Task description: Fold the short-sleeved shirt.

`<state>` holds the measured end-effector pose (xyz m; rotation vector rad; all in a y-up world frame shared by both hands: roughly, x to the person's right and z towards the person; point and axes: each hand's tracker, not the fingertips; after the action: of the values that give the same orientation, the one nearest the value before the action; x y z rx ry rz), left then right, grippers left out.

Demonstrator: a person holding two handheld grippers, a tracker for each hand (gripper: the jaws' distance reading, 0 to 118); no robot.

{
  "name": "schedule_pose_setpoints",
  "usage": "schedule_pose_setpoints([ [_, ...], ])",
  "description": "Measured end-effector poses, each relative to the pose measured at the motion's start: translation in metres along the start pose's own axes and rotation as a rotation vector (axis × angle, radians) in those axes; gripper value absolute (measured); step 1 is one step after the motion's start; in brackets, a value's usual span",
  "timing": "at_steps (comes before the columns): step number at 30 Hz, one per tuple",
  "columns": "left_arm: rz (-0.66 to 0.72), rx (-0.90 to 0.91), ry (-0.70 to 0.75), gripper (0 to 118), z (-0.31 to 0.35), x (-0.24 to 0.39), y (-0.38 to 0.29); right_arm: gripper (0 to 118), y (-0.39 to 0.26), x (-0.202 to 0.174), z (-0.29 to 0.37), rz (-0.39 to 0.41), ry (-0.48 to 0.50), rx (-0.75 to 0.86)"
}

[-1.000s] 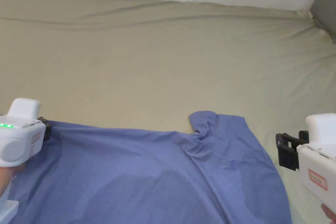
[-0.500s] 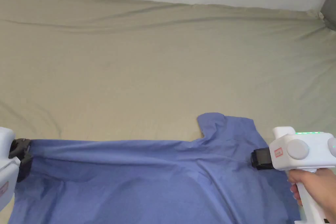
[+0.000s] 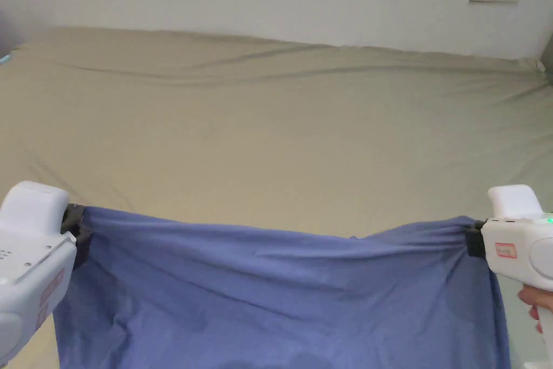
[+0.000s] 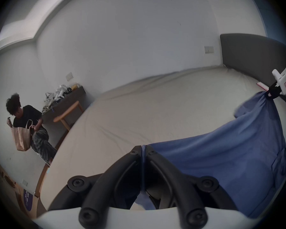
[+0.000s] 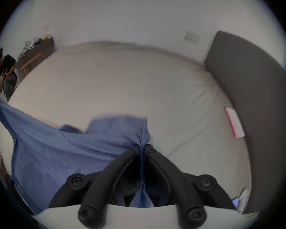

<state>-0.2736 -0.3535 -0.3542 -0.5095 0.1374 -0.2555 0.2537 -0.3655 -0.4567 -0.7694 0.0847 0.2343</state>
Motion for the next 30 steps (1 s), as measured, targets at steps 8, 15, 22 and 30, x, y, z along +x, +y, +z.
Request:
schedule_pose_setpoints([
  [8, 0.037, 0.225, 0.11, 0, 0.088, -0.034, 0.062, 6, 0.027, 0.003, 0.166, -0.006, -0.062, 0.347],
  [15, 0.084, 0.424, 0.204, 0, 0.177, -0.068, 0.104, 6, 0.04, -0.001, 0.29, 0.009, -0.118, 0.596],
  [22, 0.119, 0.588, 0.263, 0, 0.253, -0.095, 0.143, 6, 0.051, 0.007, 0.372, 0.013, -0.16, 0.769],
  [30, 0.095, 0.688, 0.301, 0, 0.296, -0.113, 0.194, 6, 0.082, 0.017, 0.424, 0.009, -0.197, 0.862],
])
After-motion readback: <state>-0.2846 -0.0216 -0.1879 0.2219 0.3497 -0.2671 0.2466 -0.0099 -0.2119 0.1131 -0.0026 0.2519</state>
